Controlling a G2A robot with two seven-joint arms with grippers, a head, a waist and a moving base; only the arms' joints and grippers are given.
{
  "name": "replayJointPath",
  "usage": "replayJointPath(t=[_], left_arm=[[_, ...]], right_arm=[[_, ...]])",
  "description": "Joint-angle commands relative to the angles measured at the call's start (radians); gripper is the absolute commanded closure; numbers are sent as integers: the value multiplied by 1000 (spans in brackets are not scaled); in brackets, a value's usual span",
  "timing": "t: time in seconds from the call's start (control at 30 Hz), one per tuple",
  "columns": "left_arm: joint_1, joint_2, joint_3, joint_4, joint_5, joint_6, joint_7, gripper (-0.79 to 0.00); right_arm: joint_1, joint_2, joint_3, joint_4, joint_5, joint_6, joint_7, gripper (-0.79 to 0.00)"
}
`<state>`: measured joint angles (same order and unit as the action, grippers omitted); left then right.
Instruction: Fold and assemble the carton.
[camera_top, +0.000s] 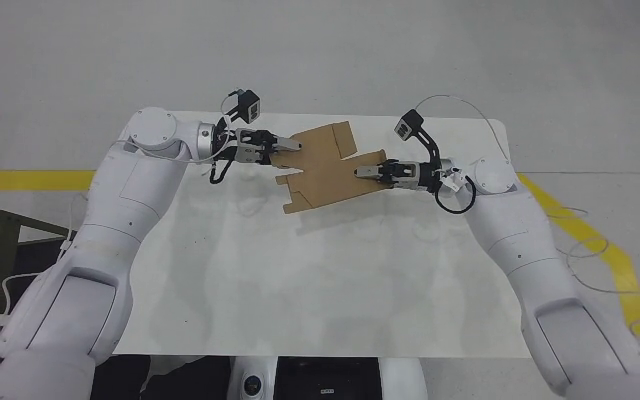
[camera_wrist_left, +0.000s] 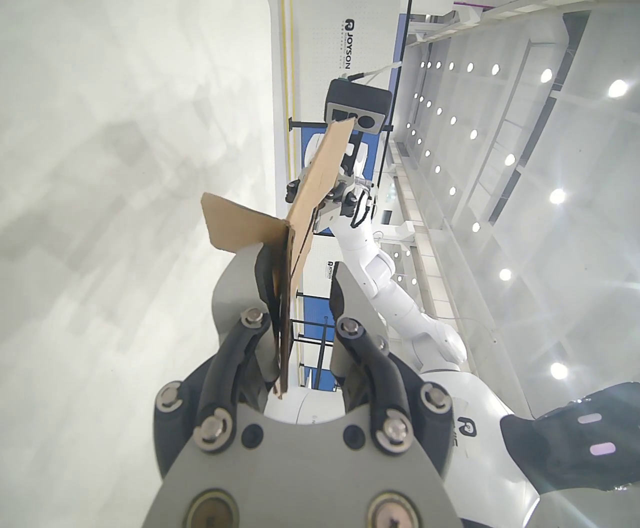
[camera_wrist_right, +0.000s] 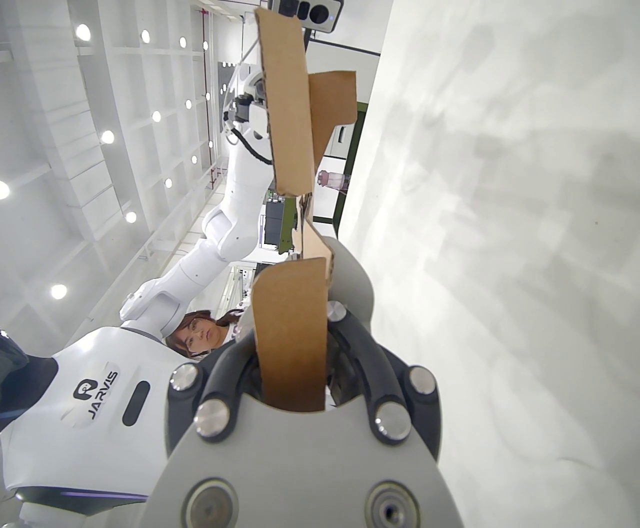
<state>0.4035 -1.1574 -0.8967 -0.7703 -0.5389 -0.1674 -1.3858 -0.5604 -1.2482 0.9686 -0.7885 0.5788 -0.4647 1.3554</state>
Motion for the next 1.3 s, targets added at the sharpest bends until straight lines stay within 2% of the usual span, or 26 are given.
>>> replayJointPath(t=[0.0, 0.13, 0.33, 0.63, 0.73, 0.83, 1.1, 1.13, 1.2, 1.27], left_arm=[[0, 0, 0, 4, 6, -1, 0, -274], [-1, 0, -3, 7, 17, -4, 0, -243], [1, 0, -10, 7, 25, -5, 6, -111], [3, -1, -10, 2, 50, 6, 14, -172], [4, -3, -9, -3, 56, 6, 17, -120], [4, -5, -9, -8, 58, 7, 21, 0], [5, -6, -13, -10, 68, 3, 29, 0], [6, -7, -15, -10, 67, 2, 34, 0], [6, -7, -20, -9, 62, 3, 42, 0], [7, -7, -25, -8, 56, 2, 46, 0]], right_arm=[[1, 0, 1, 5, -4, -1, -2, 0], [2, -1, 2, 10, -11, -1, -6, 0], [1, -2, 3, 12, -19, 0, -13, 0], [0, -4, 8, 11, -24, 1, -15, 0], [-1, -4, 9, 10, -25, 2, -15, 0], [-2, -4, 11, 9, -26, 2, -14, 0], [-4, -3, 19, 10, -29, 4, -18, -3], [-4, -3, 20, 10, -30, 3, -20, -231], [-5, -3, 24, 15, -32, 3, -27, -785], [-1, 0, 30, 26, -52, -4, -44, -785]])
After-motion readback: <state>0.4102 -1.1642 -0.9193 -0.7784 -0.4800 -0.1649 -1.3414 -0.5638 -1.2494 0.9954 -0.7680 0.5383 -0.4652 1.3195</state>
